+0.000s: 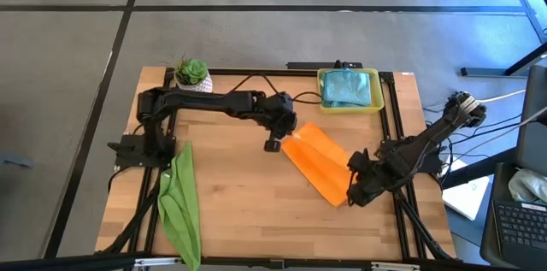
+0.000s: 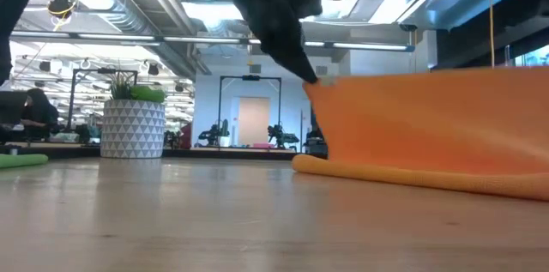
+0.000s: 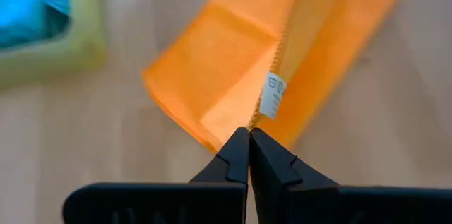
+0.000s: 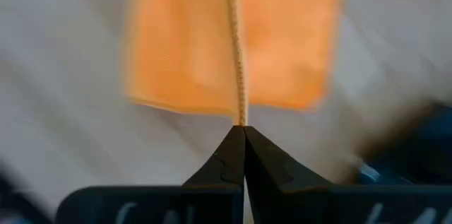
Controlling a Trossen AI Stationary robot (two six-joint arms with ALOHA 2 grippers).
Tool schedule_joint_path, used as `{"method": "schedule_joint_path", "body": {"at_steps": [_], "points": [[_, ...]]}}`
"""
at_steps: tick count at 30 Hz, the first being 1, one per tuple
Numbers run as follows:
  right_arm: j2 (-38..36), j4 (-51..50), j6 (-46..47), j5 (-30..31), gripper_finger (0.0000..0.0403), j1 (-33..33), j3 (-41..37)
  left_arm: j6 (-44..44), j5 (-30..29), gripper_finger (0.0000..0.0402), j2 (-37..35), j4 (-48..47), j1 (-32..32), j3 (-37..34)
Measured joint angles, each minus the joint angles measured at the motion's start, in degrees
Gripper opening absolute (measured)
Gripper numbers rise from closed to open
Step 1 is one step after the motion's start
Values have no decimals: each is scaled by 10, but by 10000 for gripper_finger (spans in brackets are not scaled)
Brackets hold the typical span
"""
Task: Fold microfiber towels
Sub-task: Fold the orange microfiber towel
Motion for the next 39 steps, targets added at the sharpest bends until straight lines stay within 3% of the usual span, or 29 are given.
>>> {"method": "schedule_joint_path", "body": {"at_steps": [13,24,30,39], "points": [[24,270,-30,75,4,-1,42,-65,9,0,-63,-269,-103,-1],[111,464,-59,-19,4,-3,42,-155,75,0,-63,-388,-194,-1],[115,396,-57,-18,4,-3,42,-135,33,0,-61,-344,-198,-1],[115,114,-45,-8,4,-3,42,-76,-37,0,-34,-186,-119,-1]]}}
